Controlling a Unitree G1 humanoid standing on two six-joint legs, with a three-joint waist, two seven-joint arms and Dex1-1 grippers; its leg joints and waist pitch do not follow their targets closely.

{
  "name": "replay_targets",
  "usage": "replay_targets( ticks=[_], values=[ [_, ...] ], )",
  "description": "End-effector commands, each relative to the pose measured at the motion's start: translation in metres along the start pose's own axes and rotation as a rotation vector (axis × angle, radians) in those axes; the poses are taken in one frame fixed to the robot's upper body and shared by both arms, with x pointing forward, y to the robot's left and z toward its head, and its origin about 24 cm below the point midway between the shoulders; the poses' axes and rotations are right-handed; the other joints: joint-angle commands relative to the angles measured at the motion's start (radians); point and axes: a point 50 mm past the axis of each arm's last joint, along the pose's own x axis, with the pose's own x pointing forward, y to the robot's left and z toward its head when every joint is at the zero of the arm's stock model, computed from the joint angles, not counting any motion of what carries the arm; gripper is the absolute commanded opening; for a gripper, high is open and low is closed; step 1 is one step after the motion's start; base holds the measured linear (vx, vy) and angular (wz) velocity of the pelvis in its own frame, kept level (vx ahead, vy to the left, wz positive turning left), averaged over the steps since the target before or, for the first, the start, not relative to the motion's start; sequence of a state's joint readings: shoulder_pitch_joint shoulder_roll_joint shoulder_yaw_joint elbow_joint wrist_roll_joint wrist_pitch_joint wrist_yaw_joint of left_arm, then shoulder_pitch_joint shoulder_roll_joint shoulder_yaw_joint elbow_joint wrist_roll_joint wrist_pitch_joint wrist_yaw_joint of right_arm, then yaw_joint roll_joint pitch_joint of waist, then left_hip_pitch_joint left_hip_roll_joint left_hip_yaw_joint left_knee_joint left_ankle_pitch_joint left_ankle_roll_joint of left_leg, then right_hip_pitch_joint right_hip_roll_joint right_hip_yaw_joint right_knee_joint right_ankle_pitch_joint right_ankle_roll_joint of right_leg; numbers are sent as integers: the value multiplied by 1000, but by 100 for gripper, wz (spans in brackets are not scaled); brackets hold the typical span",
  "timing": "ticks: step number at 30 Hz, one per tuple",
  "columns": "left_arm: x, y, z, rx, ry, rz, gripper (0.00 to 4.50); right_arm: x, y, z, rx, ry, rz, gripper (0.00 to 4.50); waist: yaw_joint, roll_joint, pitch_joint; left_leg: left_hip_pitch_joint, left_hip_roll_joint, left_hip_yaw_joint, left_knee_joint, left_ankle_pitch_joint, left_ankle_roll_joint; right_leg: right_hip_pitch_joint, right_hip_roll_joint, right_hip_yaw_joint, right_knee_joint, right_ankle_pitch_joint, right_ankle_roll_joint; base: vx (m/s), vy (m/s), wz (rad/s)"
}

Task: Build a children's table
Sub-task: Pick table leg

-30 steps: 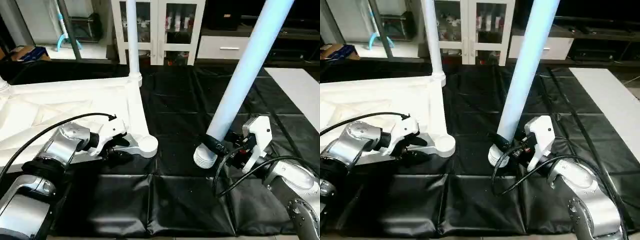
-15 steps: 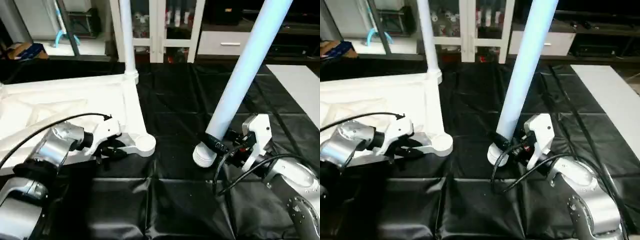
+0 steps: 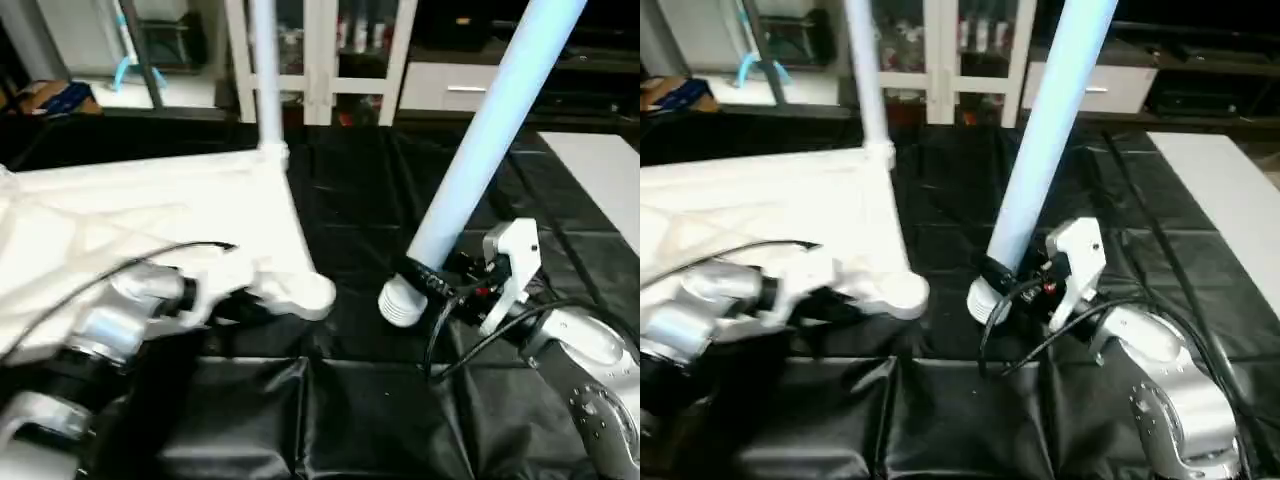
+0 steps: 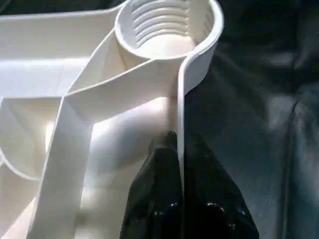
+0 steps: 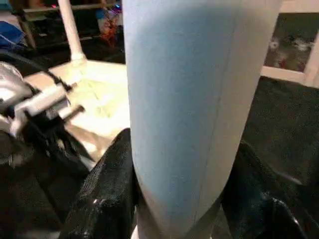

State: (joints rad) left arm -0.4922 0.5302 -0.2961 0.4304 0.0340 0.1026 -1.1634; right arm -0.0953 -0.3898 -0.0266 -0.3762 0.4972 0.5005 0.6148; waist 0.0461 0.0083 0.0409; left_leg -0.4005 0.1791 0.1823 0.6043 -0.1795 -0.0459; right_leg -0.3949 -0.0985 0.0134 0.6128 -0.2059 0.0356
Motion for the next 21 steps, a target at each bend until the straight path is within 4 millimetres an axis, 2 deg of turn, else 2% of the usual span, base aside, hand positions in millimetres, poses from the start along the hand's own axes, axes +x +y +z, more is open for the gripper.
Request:
replay_targets(
  ticks=[1, 4, 6, 7, 11, 12, 15, 17, 18, 21],
  values=[
    [23, -20, 7, 9, -65, -94, 1, 6, 6, 1, 10, -3, 33, 181, -2, -16, -61, 33, 36, -3, -76, -137, 57, 25, -22, 3, -54, -11, -212, 0, 0, 0],
    [31, -29, 11, 22, -80, -113, 1, 8, 10, 0, 15, -4, 46, 181, 4, -16, -58, 37, 38, -2, -78, -160, 52, 21, -20, 4, -59, -67, -197, 0, 0, 0],
    [30, -28, 9, 35, -70, -77, 1, 8, 10, 0, 18, -4, 44, 181, 8, -22, -55, 39, 38, 3, -81, -199, 38, 17, -21, 5, -67, -137, -177, 0, 0, 0],
    [29, -27, 8, 39, -65, -57, 30, 8, 10, 0, 19, -4, 44, 181, 7, -23, -54, 37, 38, 3, -83, -215, 32, 16, -22, 4, -70, -175, -160, 0, 0, 0],
    [16, -20, 2, 0, -61, -16, 63, 7, 11, -1, 22, -3, 43, 181, 1, -17, -53, 36, 37, 1, -90, -270, 0, 10, -23, 3, -75, -261, -122, 0, 0, 0],
    [12, -20, 2, -3, -59, -18, 71, 6, 12, -1, 23, -3, 42, 181, 1, -16, -54, 39, 38, 1, -91, -282, -8, 6, -23, 3, -77, -264, -117, 0, 0, 0],
    [0, -18, 2, -18, -60, -12, 95, 5, 11, -1, 23, -3, 36, 181, -5, -15, -57, 36, 36, -2, -95, -294, -31, 6, -18, 1, -72, -229, -112, 0, 0, 0],
    [-2, -17, 2, -21, -55, -5, 110, 4, 11, -2, 23, -2, 34, 181, -10, -18, -57, 37, 35, -2, -95, -303, -35, 4, -16, 1, -72, -217, -113, 0, 0, 0],
    [-3, -17, 2, -20, -53, 2, 120, 4, 11, -2, 23, 0, 33, 181, -15, -22, -59, 36, 36, -2, -94, -301, -34, 7, -17, 1, -70, -190, -121, 0, 0, 0],
    [-4, -17, 2, -10, -49, 8, 139, 3, 11, -3, 23, 2, 31, 181, -16, -25, -60, 34, 36, 0, -90, -273, -19, 10, -18, 2, -68, -145, -135, 0, 0, 0]
  ],
)
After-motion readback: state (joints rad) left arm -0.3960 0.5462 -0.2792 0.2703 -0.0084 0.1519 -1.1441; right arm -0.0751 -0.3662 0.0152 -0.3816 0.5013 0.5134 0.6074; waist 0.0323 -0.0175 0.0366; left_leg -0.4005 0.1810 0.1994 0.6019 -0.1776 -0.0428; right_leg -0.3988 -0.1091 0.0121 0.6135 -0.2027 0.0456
